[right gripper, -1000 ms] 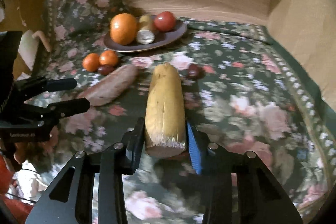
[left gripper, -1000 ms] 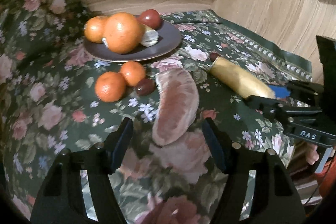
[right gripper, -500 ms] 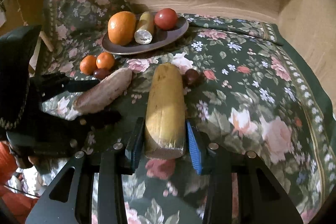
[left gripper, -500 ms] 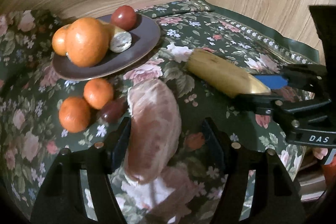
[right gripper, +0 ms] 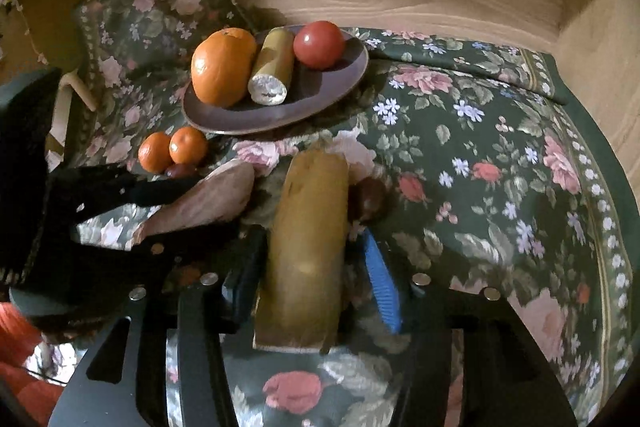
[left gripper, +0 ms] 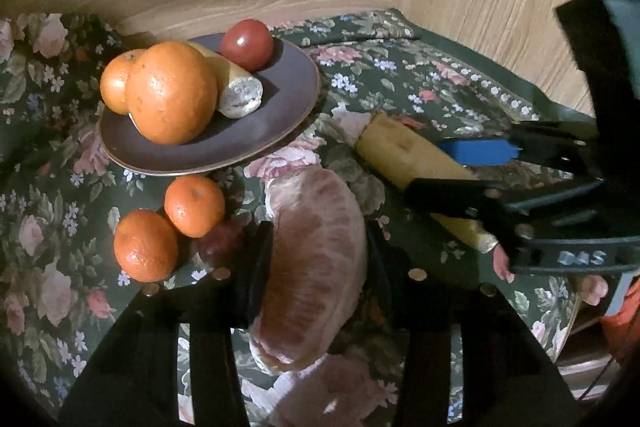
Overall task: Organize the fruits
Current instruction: 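Grasp the pomelo segment with the left tool while the right tool carries the banana to the plate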
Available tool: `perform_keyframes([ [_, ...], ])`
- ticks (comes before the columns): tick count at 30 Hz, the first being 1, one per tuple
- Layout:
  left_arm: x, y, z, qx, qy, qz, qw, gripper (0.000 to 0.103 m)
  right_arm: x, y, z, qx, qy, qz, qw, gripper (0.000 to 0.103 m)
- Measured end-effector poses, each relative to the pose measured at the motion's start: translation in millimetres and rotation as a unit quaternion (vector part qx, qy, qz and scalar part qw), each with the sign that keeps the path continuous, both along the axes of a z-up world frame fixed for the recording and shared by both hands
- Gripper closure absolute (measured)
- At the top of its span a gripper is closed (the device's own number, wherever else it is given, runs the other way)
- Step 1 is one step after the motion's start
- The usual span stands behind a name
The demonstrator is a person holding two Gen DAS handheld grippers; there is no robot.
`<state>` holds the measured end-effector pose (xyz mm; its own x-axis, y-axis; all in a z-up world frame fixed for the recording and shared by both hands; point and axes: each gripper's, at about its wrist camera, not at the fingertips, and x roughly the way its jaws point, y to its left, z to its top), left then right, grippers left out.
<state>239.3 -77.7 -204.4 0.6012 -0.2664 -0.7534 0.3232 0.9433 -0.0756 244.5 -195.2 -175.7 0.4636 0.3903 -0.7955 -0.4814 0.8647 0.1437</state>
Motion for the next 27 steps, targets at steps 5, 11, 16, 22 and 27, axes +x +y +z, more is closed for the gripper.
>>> perform_keyframes([
  [5, -5.5, 7.8, 15.3, -0.014, -0.025, 0.01, 0.9995, 0.059, 9.2, 10.1, -5.3, -0.016, 0.004, 0.004, 1.0, 0.056],
  [11, -14.6, 22.5, 39.5, -0.029, -0.059, 0.018, 0.9977, 0.059, 9.3, 12.3, -0.7, -0.018, -0.023, -0.023, 0.999, 0.067],
  [16, -17.6, 36.2, 56.5, -0.036, -0.081, 0.032, 0.9955, 0.059, 1.0, 7.3, 17.6, -0.003, -0.053, -0.029, 0.998, 0.067],
  [22, -11.1, 51.0, 75.9, -0.04, -0.105, 0.054, 0.9922, 0.059, 0.1, 15.0, 42.0, 0.011, -0.089, -0.026, 0.996, 0.067],
  [27, -3.1, 64.9, 90.7, -0.031, -0.124, 0.074, 0.9891, 0.059, 10.5, 25.3, 54.6, 0.019, -0.105, -0.018, 0.994, 0.067],
])
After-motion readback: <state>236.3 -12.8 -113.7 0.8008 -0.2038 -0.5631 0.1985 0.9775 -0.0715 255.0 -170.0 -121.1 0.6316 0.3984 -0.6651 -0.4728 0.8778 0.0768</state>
